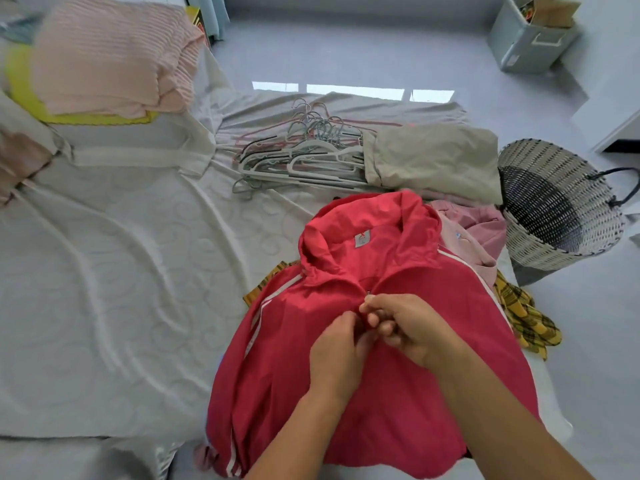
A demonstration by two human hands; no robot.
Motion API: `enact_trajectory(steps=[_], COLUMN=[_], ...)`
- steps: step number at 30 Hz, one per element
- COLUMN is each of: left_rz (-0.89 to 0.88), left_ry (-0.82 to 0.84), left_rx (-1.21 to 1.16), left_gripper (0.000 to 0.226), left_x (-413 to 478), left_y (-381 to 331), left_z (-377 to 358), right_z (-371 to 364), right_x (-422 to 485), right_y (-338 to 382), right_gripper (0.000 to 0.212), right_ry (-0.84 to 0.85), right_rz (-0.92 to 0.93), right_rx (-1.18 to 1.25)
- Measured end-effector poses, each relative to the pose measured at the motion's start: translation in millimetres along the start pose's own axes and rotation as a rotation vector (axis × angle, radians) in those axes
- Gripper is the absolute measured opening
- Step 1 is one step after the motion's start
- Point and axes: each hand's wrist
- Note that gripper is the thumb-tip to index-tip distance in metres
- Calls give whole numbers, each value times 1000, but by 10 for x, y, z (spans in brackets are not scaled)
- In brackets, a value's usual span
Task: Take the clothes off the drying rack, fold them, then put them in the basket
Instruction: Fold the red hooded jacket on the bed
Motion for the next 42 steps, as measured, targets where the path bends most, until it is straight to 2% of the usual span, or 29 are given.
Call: enact_trajectory(steps=[2, 6, 10, 12, 14, 15, 17, 18, 19, 20, 21, 23, 25, 27, 28, 31, 33, 35, 37, 40, 42], left_rz=[-51, -97, -5, 34, 115, 166, 257, 273, 291, 314, 317, 311, 353, 362, 376, 469, 475, 460, 445, 406, 381], left_ry=[14, 168, 231, 344, 441, 410, 197, 77, 20, 31, 97, 276, 389, 447, 437, 362, 307, 271, 243, 206, 167], left_rx=[-29, -63, -83, -84, -257, -340, -321, -199, -45, 93, 181, 157, 24, 12, -19, -336, -439, -472, -481, -489, -514], left_gripper=[32, 25, 28, 25, 24, 26, 24, 20, 14, 15, 24, 36, 32, 23, 17, 7, 2, 9, 12, 11, 14], left_x=[135, -81, -89, 48, 245, 377, 724, 925, 1104, 1257, 1376, 1512, 1544, 1534, 1523, 1473, 1426, 1347, 1220, 887, 612], left_y=[-73, 130, 335, 274, 249, 289, 508, 671, 823, 963, 1064, 1169, 1180, 1215, 1257, 1312, 1311, 1275, 1227, 1085, 977], left_z=[-25, -140, -110, 24, 219, 342, 566, 660, 735, 756, 737, 647, 562, 538, 561, 840, 1133, 1437, 1720, 2142, 2424], right_z=[11, 41, 28, 5, 56, 163, 479, 657, 820, 986, 1117, 1205, 1249, 1282, 1290, 1304, 1267, 1175, 1060, 890, 715], right_x=[31, 295, 636, 737, 772, 788, 775, 779, 776, 778, 772, 711, 686, 667, 655, 549, 402, 269, 137, -115, -412], right_y=[-16, 297, 642, 636, 590, 550, 445, 377, 298, 209, 144, 94, 86, 133, 146, 204, 292, 368, 424, 439, 453], right_gripper=[24, 23, 23, 23, 24, 24, 15, 11, 16, 26, 33, 37, 29, 16, 16, 29, 41, 39, 30, 61, 44], right_ry=[2, -47, -119, -131, -169, -224, -463, -612, -738, -791, -764, -631, -582, -587, -589, -507, -345, -223, -184, -128, -88], right_rz=[3, 60, 76, 62, 90, 163, 427, 525, 522, 468, 387, 240, 241, 272, 241, 111, 32, -2, 69, 206, 305], right_rx=[62, 285, 302, 181, 15, -65, -331, -559, -790, -958, -1025, -963, -918, -940, -949, -892, -748, -529, -296, -254, -323])
Point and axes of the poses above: each hand's wrist, its own x-axis towards the middle knuckle, its own z-axis out of the back of the hand, y = z × x, and after that the axes turned 2 degrees about z, right-handed
